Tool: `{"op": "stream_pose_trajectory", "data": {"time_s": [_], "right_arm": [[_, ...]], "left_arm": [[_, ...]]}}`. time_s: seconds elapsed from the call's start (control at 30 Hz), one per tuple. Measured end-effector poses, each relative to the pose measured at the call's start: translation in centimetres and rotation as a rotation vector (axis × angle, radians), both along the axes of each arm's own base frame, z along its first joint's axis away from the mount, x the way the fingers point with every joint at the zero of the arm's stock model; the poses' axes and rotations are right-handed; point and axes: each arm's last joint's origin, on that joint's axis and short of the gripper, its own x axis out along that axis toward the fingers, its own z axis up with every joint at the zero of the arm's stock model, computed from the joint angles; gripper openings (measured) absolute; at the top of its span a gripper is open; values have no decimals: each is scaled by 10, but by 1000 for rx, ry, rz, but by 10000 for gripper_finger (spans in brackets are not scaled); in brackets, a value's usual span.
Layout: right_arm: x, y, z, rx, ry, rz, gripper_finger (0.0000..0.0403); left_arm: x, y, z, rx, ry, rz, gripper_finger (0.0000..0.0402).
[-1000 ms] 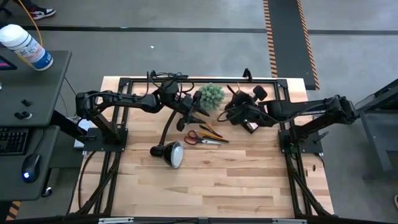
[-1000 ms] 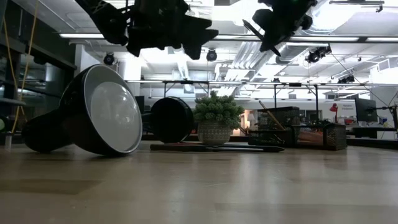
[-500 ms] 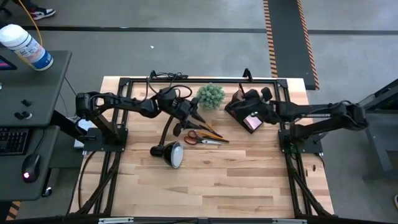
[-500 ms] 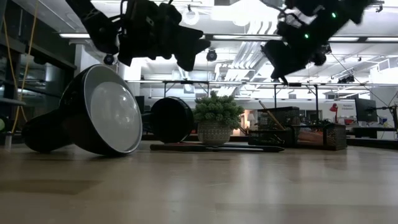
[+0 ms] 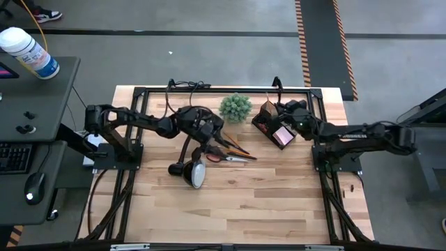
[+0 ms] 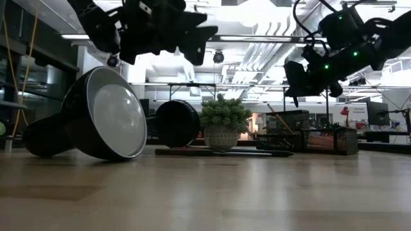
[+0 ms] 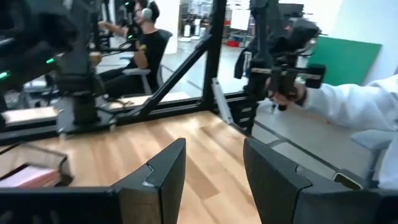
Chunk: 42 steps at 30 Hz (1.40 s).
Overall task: Pick and place office supplies into organizer
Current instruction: Put the bottom pen into the top left section of the desk organizer
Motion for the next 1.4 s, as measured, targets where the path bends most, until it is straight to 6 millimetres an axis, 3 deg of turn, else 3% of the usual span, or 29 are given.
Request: {"op": "stream_pose_trajectory", "data": {"time_s": [0.2,0.47,1.03,1.2,1.4], "right_arm": [[1,-8,-4,29,-5,32,25],[8,-13,-20,77,32,35,28],[12,-13,-20,108,-13,111,95],[11,-9,-9,50,-31,122,100],[21,6,25,-52,-83,277,92]], "left_arm": [[4,-13,1,26,-19,-16,147],[4,-12,0,28,-14,3,147],[4,-12,-2,27,5,13,147],[4,-12,-3,25,16,15,147],[3,-11,-10,25,84,30,147]]}}
